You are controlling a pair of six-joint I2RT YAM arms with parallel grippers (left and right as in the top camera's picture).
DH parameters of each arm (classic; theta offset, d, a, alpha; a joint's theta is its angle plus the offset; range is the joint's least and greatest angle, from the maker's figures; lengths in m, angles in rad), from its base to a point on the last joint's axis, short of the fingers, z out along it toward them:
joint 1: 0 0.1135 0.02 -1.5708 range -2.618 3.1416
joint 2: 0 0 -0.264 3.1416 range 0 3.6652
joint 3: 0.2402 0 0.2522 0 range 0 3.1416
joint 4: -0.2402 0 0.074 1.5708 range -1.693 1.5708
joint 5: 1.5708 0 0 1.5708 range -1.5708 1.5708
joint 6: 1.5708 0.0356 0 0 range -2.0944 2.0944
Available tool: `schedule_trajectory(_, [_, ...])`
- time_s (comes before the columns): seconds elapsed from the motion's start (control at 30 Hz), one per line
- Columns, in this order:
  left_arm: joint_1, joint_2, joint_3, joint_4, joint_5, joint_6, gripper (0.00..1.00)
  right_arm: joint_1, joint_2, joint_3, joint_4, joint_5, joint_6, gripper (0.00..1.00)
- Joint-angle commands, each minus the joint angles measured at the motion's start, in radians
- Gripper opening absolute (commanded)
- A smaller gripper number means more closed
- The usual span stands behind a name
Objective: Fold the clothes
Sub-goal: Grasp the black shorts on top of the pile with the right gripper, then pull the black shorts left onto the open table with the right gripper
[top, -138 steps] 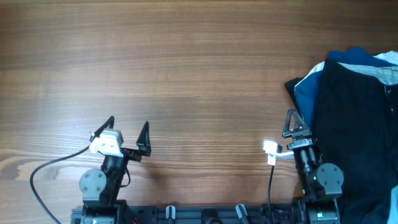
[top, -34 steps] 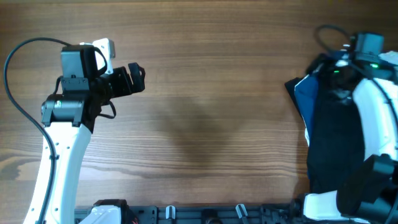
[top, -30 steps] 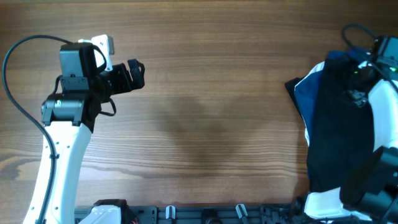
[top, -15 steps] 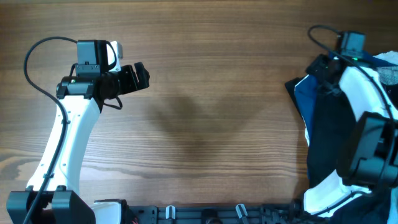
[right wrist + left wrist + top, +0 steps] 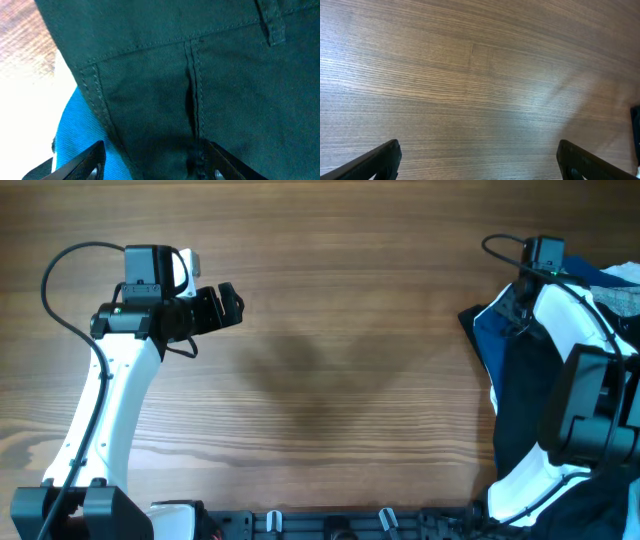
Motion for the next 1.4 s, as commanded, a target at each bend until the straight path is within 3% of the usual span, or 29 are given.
schedule_trajectory(0.0, [0.005, 0.006, 0.014, -0.006, 0.017, -0.006, 1.0, 0.0, 0.03, 0.018, -0.008, 0.039, -0.003, 0.57])
schedule_trajectory(0.07, [0.005, 0.006, 0.014, -0.009, 0.017, -0.005, 1.0, 0.0, 0.029, 0.018, -0.004, 0.065, -0.003, 0.41])
schedule_trajectory(0.1, [0.005, 0.006, 0.014, -0.01, 0.017, -0.006, 1.0, -0.001, 0.029, 0.018, -0.006, 0.084, -0.003, 0.4])
schedule_trajectory(0.17, [0.005, 0.006, 0.014, -0.01, 0.017, -0.005, 1.0, -0.001, 0.03, 0.018, -0.024, 0.114, -0.003, 0.52])
schedule_trajectory(0.23, [0.005, 0.006, 0.014, -0.011, 0.017, -0.005, 1.0, -0.001, 0.03, 0.018, -0.031, 0.116, -0.003, 0.26])
schedule_trajectory(0.33, [0.005, 0.006, 0.014, -0.011, 0.017, -0.005, 1.0, -0.002, 0.024, 0.026, -0.034, 0.084, -0.005, 0.04])
schedule_trajectory(0.57, [0.005, 0.002, 0.014, -0.013, 0.017, -0.002, 1.0, -0.002, -0.165, 0.175, -0.141, 0.059, -0.039, 0.04])
schedule_trajectory(0.7, [0.006, -0.033, 0.023, -0.013, 0.016, -0.002, 0.99, 0.003, -0.336, 0.263, -0.106, -0.224, -0.152, 0.04])
schedule_trajectory(0.83, [0.021, -0.105, 0.078, -0.013, 0.013, -0.002, 0.96, 0.078, -0.474, 0.274, -0.043, -0.465, -0.159, 0.04])
schedule_trajectory(1.0, [0.088, -0.208, 0.167, -0.016, 0.013, -0.002, 0.96, 0.381, -0.496, 0.272, -0.066, -0.547, -0.161, 0.04])
schedule_trajectory(1.2, [0.182, -0.324, 0.195, -0.017, -0.029, -0.002, 0.98, 0.872, -0.359, 0.271, -0.082, -0.5, -0.213, 0.04])
schedule_trajectory(1.23, [0.191, -0.335, 0.195, -0.017, -0.046, -0.002, 0.99, 0.92, -0.337, 0.271, -0.082, -0.483, -0.224, 0.13])
schedule_trajectory(1.3, [0.2, -0.347, 0.195, -0.016, -0.066, 0.0, 1.0, 0.994, -0.304, 0.271, -0.088, -0.369, -0.207, 0.61])
schedule_trajectory(1.37, [0.2, -0.349, 0.195, -0.017, -0.067, 0.009, 1.0, 1.005, -0.302, 0.271, -0.098, -0.248, -0.155, 0.7])
